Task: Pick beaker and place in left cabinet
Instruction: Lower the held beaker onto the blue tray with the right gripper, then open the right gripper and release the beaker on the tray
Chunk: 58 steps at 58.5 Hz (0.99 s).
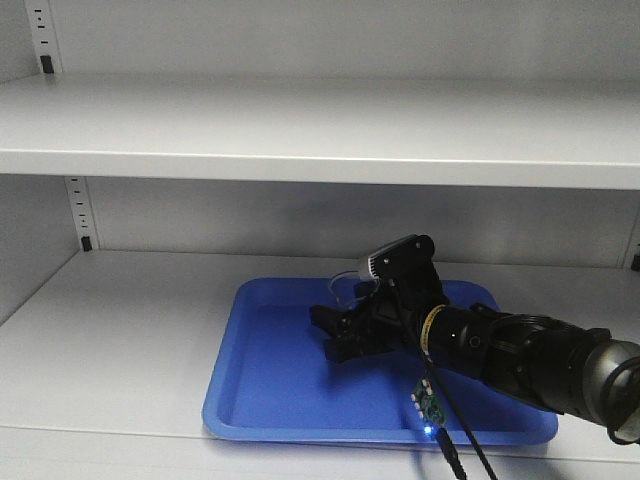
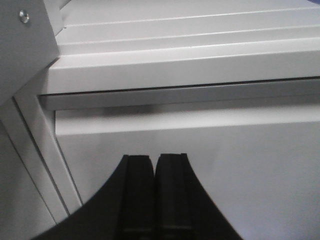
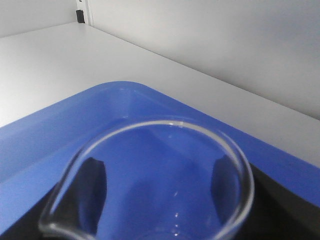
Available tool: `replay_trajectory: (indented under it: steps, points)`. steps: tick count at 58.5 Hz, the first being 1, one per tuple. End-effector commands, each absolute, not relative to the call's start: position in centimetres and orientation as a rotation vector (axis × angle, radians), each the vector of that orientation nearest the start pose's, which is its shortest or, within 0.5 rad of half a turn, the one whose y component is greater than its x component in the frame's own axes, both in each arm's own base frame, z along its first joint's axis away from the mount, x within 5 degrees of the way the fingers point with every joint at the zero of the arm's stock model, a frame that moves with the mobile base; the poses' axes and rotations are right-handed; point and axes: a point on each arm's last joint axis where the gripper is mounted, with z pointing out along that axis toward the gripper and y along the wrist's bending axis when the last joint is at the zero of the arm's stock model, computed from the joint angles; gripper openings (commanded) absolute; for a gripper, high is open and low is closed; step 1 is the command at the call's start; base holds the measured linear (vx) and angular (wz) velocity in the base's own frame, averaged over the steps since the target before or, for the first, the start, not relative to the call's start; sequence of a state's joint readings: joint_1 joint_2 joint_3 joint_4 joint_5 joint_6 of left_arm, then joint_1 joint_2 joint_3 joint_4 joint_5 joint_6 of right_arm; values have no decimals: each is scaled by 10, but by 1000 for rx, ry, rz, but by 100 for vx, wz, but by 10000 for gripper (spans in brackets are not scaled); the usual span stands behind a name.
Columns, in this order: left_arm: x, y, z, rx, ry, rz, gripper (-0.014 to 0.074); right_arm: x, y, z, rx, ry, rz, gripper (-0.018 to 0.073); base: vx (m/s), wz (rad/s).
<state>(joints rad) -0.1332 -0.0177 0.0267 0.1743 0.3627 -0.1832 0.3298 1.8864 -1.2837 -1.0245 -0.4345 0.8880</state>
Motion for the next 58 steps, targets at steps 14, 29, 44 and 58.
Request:
replay_trajectory:
  steps: [14, 29, 44, 58]
  points:
    - [53, -3, 184, 62, 1753, -68, 4, 396, 172, 291, -591, 1635, 577, 577, 0, 0]
    - [53, -3, 184, 62, 1753, -68, 4, 395, 171, 293, -590, 1631, 573, 577, 0, 0]
    - [53, -3, 184, 62, 1753, -68, 4, 384, 167, 320, -598, 1562, 550, 577, 0, 0]
    - [53, -3, 184, 62, 1753, -68, 4, 378, 160, 336, -552, 1575, 503, 452, 0, 0]
